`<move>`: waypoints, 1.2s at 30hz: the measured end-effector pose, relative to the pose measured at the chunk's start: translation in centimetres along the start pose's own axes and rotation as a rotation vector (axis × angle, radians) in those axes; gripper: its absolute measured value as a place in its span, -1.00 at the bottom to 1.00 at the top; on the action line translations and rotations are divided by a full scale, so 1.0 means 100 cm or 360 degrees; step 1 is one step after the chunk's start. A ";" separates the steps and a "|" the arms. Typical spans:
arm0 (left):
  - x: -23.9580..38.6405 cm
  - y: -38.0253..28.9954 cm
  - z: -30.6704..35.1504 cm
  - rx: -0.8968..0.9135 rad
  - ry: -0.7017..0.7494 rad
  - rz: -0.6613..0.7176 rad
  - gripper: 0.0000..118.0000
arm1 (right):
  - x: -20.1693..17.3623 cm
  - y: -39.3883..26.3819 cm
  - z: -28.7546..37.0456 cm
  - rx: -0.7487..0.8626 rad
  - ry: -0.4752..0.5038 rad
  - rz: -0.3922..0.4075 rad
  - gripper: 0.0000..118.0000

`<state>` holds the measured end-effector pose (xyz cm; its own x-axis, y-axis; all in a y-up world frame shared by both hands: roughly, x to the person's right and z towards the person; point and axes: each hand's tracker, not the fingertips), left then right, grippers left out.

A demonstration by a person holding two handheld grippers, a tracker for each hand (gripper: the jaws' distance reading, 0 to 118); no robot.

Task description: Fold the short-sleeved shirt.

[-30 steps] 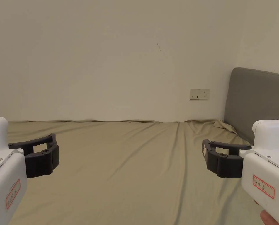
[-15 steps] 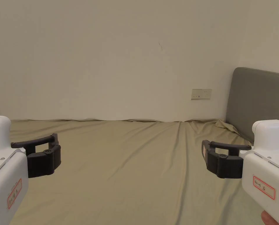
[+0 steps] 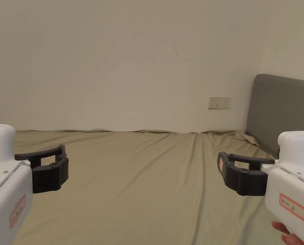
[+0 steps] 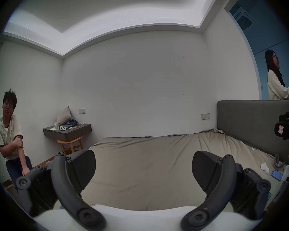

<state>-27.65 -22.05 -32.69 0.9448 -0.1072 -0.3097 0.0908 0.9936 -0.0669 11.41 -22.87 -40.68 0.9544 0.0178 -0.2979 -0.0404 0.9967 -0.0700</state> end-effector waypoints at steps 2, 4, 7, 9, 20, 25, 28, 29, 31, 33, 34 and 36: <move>0.000 0.000 -0.001 -0.0001 -0.0002 -0.0003 1.00 | -0.001 0.000 0.001 0.0000 0.0019 0.0005 1.00; 0.001 0.000 -0.001 -0.0002 -0.0004 0.0000 1.00 | 0.002 0.000 0.000 -0.0020 0.0067 -0.0067 1.00; 0.001 0.000 -0.003 -0.0006 -0.0010 0.0003 1.00 | 0.002 0.001 0.000 0.0001 -0.0020 -0.0103 1.00; 0.002 -0.001 -0.003 -0.0004 -0.0011 -0.0007 1.00 | -0.002 0.001 -0.001 -0.0004 -0.0102 -0.0029 1.00; 0.004 -0.006 -0.009 -0.0042 -0.0012 -0.0020 1.00 | -0.012 0.000 0.004 0.0016 -0.0021 -0.0003 1.00; 0.006 -0.008 -0.010 -0.0053 -0.0014 -0.0047 1.00 | -0.022 0.004 0.003 0.0039 -0.0117 0.0063 1.00; 0.008 -0.008 -0.011 -0.0061 -0.0024 -0.0058 1.00 | -0.024 0.003 0.004 0.0092 -0.0074 0.0132 1.00; 0.009 -0.009 -0.011 -0.0063 -0.0023 -0.0060 1.00 | -0.025 0.002 0.004 0.0124 -0.0048 0.0174 1.00; 0.010 -0.010 -0.012 -0.0071 -0.0028 -0.0065 1.00 | -0.031 -0.003 0.006 0.0223 -0.0203 0.0229 1.00; 0.012 -0.010 -0.012 -0.0074 -0.0035 -0.0067 1.00 | -0.034 -0.009 0.007 0.0349 -0.0261 0.0298 1.00; 0.012 -0.010 -0.011 -0.0074 -0.0036 -0.0066 1.00 | -0.035 -0.010 0.007 0.0345 -0.0263 0.0271 1.00; 0.013 -0.011 -0.011 -0.0076 -0.0040 -0.0069 1.00 | -0.031 -0.003 0.007 0.0226 -0.0165 0.0145 1.00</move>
<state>-26.87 -23.27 -34.10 0.9480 -0.1486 -0.2816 0.1172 0.9852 -0.1252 8.68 -23.15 -39.11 0.9744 0.1094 -0.1965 -0.0932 0.9916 0.0898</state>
